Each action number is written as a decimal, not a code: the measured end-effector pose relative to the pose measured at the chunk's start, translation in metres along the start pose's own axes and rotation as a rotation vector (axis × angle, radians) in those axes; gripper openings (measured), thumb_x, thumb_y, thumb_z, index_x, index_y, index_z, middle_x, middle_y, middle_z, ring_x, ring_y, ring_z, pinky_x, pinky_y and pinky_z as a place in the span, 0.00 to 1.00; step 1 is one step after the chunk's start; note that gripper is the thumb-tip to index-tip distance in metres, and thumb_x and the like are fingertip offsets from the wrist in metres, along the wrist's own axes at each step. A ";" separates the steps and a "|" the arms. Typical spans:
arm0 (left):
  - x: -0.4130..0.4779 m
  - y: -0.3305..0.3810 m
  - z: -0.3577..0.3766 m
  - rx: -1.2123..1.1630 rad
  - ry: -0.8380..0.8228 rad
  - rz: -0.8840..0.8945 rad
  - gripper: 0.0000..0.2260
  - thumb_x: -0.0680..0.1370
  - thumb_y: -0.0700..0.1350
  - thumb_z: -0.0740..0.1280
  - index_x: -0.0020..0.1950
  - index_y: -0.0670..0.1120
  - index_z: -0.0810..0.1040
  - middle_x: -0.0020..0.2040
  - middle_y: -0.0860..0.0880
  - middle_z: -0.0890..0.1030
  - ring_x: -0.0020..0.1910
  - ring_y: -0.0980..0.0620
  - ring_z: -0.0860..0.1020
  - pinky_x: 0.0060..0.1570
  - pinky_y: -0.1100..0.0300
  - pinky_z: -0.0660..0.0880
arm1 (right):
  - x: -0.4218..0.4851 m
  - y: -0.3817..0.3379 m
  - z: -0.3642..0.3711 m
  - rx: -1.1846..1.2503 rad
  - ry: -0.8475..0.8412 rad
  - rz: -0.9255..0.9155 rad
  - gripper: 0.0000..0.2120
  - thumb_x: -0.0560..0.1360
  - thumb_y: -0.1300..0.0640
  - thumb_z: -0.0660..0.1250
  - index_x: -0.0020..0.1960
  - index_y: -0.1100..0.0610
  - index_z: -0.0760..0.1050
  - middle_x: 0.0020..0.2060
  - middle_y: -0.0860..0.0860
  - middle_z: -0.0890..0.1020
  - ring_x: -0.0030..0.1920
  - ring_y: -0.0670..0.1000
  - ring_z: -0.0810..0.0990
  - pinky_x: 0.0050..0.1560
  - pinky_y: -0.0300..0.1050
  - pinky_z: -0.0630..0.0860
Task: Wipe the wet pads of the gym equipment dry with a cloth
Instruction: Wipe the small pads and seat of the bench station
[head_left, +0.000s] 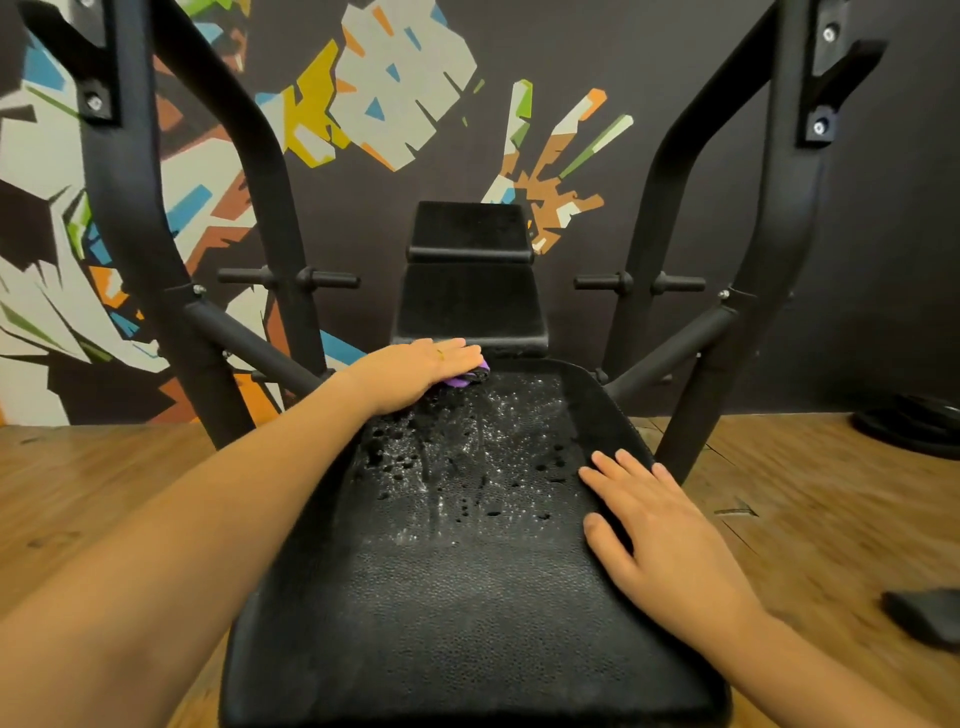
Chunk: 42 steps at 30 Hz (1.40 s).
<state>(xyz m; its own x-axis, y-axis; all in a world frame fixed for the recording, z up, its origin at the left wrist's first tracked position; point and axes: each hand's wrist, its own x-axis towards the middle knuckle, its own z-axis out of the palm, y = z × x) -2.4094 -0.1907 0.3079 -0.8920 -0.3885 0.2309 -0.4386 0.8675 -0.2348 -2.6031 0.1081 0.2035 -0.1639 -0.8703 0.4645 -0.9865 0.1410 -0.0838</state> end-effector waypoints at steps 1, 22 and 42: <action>0.002 0.001 0.002 -0.024 -0.001 0.011 0.33 0.83 0.33 0.56 0.81 0.63 0.53 0.83 0.52 0.55 0.78 0.42 0.63 0.76 0.46 0.61 | 0.000 0.001 0.000 0.001 0.002 -0.001 0.35 0.76 0.34 0.37 0.80 0.42 0.56 0.79 0.39 0.54 0.80 0.40 0.45 0.76 0.38 0.35; 0.057 0.070 -0.001 -0.065 0.101 0.087 0.20 0.81 0.67 0.53 0.71 0.69 0.71 0.71 0.62 0.74 0.70 0.55 0.73 0.72 0.51 0.65 | -0.001 -0.001 -0.002 0.008 0.010 -0.017 0.35 0.77 0.36 0.39 0.80 0.44 0.59 0.80 0.41 0.57 0.80 0.42 0.48 0.74 0.38 0.33; -0.068 -0.050 -0.008 -0.105 0.000 -0.188 0.21 0.85 0.50 0.61 0.79 0.54 0.67 0.74 0.51 0.73 0.70 0.48 0.74 0.70 0.53 0.68 | -0.001 0.000 0.000 0.020 0.030 0.001 0.36 0.76 0.35 0.39 0.79 0.44 0.60 0.79 0.41 0.59 0.80 0.41 0.50 0.75 0.38 0.36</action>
<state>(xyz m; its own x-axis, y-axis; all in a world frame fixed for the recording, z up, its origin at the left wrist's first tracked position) -2.3262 -0.2048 0.3115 -0.7958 -0.5462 0.2614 -0.5831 0.8076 -0.0878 -2.6034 0.1088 0.2034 -0.1654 -0.8558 0.4902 -0.9860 0.1322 -0.1020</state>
